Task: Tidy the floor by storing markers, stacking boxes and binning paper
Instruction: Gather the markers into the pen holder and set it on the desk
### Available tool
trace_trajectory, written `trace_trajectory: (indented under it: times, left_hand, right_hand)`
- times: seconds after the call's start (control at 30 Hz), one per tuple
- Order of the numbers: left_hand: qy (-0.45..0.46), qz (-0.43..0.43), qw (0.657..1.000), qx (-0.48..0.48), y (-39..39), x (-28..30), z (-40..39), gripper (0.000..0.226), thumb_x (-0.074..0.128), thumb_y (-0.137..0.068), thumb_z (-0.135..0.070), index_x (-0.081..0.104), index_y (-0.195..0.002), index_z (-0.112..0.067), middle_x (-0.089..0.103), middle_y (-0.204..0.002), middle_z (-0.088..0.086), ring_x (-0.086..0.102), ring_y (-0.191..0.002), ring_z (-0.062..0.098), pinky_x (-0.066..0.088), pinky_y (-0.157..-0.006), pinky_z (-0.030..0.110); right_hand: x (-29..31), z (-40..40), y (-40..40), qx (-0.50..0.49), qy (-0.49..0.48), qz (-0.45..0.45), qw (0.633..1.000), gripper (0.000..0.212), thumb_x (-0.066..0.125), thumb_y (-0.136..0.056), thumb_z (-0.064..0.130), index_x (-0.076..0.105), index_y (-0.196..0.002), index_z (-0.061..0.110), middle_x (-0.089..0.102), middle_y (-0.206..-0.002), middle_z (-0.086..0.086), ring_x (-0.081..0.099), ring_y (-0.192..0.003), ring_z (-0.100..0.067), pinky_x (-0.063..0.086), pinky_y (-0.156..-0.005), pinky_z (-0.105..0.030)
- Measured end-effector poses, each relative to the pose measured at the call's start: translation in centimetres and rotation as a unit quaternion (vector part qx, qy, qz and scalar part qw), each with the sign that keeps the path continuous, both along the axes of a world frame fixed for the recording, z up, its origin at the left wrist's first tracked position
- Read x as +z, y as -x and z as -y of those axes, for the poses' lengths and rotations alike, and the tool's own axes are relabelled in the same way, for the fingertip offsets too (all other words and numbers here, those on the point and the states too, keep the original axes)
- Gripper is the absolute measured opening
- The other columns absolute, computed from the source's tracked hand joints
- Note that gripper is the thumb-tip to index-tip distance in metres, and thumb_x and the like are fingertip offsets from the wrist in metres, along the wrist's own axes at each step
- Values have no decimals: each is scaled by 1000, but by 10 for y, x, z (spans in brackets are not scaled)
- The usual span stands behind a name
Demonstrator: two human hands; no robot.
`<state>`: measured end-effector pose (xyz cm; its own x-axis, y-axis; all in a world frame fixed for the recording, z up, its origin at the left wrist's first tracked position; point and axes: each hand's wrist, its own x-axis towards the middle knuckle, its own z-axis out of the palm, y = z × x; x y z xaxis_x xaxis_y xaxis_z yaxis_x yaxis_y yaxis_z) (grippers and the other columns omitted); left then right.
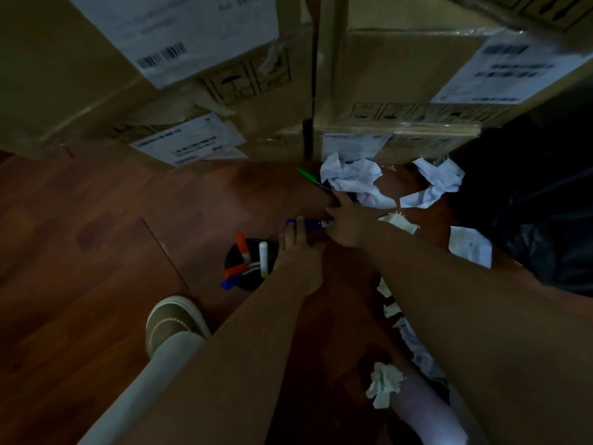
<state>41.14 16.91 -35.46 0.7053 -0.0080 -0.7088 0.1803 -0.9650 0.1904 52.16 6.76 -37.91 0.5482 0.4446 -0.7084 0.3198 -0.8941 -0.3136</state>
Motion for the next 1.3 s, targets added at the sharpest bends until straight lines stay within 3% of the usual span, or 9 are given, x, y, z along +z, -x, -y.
trace_trajectory:
  times: [0.13, 0.27, 0.43, 0.57, 0.73, 0.87, 1.0, 1.13, 1.3]
  left_hand:
    - [-29, -26, 999, -32, -1, -3, 10, 65, 46, -94, -27, 20, -153, -35, -13, -161, 16, -14, -146, 44, -5, -118, 56]
    - [-46, -58, 996, -55, 12, -5, 16, 64, 38, -99, -27, 9, -156, -24, -2, -161, 12, -7, -147, 43, -2, -120, 54]
    - [89, -80, 991, 58, 18, 9, 23, 47, 37, -102, -19, 34, -148, -10, 29, -152, 18, 42, -130, 41, 37, -105, 47]
    - [123, -43, 989, 66, 55, 47, 19, 43, 46, -96, -10, 46, -138, -21, 31, -145, 13, 58, -99, 33, 49, -82, 39]
    - [184, 131, 959, 172, 87, 102, -19, 31, 52, -94, -17, 53, -124, -22, 56, -113, 2, 57, -85, 18, 49, -72, 32]
    - [152, 216, 927, 266, 96, 138, -59, 22, 61, -92, -20, 63, -114, -18, 66, -102, -2, 62, -84, 10, 51, -72, 24]
    - [96, 216, 916, 324, 94, 148, -92, 20, 62, -93, -31, 62, -110, -21, 61, -80, -7, 53, -66, 2, 41, -55, 17]
    - [57, 185, 935, 298, 90, 134, -108, 23, 57, -96, -34, 58, -112, -17, 63, -81, 0, 54, -65, 15, 38, -54, 27]
    - [32, 121, 958, 256, 86, 109, -113, 25, 56, -96, -35, 55, -113, -17, 66, -102, 9, 62, -84, 28, 50, -66, 35]
  right_hand:
    - [-16, 20, 15, 16, -17, 56, 998, 71, 34, -72, 49, 60, -126, 12, 41, -145, -16, 40, -129, -43, 37, -104, -51]
    - [-10, 33, 32, 21, -29, 88, 995, 52, 36, -66, 43, 77, -84, 15, 68, -107, -16, 62, -86, -46, 53, -67, -46]
    - [-3, 42, 28, 48, -156, 155, 974, 32, 48, -70, 21, 77, -63, 11, 71, -73, -13, 69, -71, -34, 43, -82, -34]
    - [17, 42, 32, -94, -218, 151, 960, 18, 60, -67, 3, 75, -76, 8, 72, -84, -15, 68, -81, -37, 52, -80, -38]
    - [57, 33, 35, -189, -237, 101, 948, 45, 64, -79, -7, 54, -122, -6, 64, -114, -22, 60, -107, -34, 37, -87, -24]
    - [95, 1, 39, -226, -240, 23, 944, 9, 62, -82, 0, 57, -87, 5, 59, -78, -9, 59, -76, -26, 47, -72, -34]
    - [117, -30, 62, -352, -275, -161, 880, 14, 59, -91, 10, 59, -78, 14, 65, -82, -8, 64, -72, -23, 56, -72, -36]
    - [104, -50, 84, -319, -268, -150, 896, 19, 60, -90, 30, 64, -73, 22, 72, -87, -15, 71, -84, -30, 54, -84, -55]
    - [94, -63, 94, -254, -244, -102, 931, 16, 57, -94, 26, 68, -101, 16, 70, -95, -17, 66, -92, -32, 53, -84, -47]
